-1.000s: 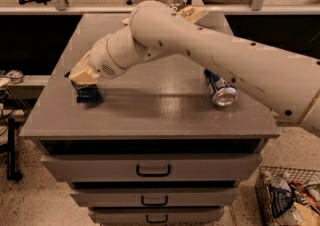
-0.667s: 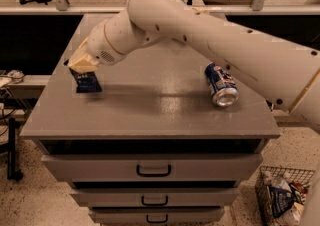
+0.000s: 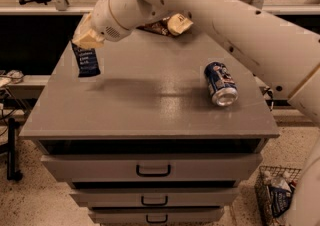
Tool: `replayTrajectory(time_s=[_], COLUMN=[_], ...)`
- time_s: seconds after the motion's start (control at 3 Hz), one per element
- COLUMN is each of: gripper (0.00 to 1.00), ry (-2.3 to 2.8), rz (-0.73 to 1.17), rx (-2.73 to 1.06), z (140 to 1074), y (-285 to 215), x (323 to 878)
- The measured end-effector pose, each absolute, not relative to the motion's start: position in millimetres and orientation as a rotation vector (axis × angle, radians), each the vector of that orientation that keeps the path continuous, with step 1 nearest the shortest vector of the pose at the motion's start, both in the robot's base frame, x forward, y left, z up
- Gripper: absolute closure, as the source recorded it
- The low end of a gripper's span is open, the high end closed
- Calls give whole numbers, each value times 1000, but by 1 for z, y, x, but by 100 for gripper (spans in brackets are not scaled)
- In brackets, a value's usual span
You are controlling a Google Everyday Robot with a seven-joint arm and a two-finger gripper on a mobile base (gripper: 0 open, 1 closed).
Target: Pick rxbar blueberry
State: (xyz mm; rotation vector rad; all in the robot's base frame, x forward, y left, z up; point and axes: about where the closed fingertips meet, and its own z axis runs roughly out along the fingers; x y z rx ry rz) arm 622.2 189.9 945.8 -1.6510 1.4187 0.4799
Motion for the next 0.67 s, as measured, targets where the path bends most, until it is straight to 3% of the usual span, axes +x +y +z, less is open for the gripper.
replayTrajectory(time_s=[0.67], gripper=[100], ry=[1408], rz=[454], rx=[-1623], z=[959], y=[181], x=[630])
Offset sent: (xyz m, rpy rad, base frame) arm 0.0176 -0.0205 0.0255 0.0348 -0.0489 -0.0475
